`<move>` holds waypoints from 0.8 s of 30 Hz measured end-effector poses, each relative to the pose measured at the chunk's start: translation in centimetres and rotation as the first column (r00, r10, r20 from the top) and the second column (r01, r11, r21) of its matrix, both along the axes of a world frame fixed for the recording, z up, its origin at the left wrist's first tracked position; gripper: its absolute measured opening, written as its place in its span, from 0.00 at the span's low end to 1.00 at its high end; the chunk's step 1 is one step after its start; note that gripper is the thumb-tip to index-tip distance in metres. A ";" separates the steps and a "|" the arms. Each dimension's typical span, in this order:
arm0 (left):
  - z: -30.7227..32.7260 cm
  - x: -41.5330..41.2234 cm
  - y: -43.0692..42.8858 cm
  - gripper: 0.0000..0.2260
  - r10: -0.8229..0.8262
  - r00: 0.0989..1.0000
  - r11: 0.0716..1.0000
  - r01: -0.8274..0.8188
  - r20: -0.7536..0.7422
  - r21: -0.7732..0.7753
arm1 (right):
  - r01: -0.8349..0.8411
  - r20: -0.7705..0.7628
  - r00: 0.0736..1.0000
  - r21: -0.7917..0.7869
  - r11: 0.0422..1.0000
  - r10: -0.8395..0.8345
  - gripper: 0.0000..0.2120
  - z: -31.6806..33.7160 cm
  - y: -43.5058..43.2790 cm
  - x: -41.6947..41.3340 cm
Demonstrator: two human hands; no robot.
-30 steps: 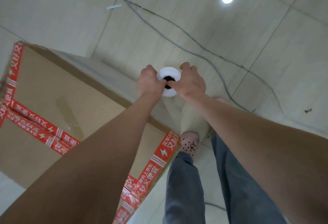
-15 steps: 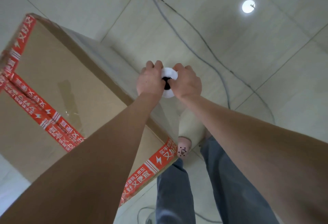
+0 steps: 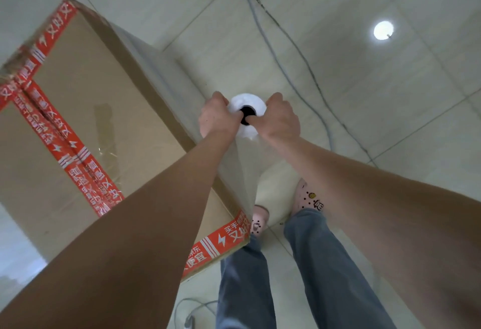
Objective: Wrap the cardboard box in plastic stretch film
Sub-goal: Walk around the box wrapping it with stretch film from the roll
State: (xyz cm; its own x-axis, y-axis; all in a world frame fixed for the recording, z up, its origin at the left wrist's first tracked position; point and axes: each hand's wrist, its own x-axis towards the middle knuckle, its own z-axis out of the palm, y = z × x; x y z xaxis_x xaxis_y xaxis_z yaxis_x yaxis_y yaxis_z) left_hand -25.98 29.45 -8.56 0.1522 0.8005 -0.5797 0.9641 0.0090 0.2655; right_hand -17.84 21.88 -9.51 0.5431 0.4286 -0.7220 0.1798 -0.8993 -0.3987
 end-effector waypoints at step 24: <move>-0.5 0.9 5.5 0.11 -0.334 0.931 0.941 0.338 -0.147 0.007 | -0.423 0.127 0.900 0.024 0.906 0.417 0.14 -0.5 7.9 0.5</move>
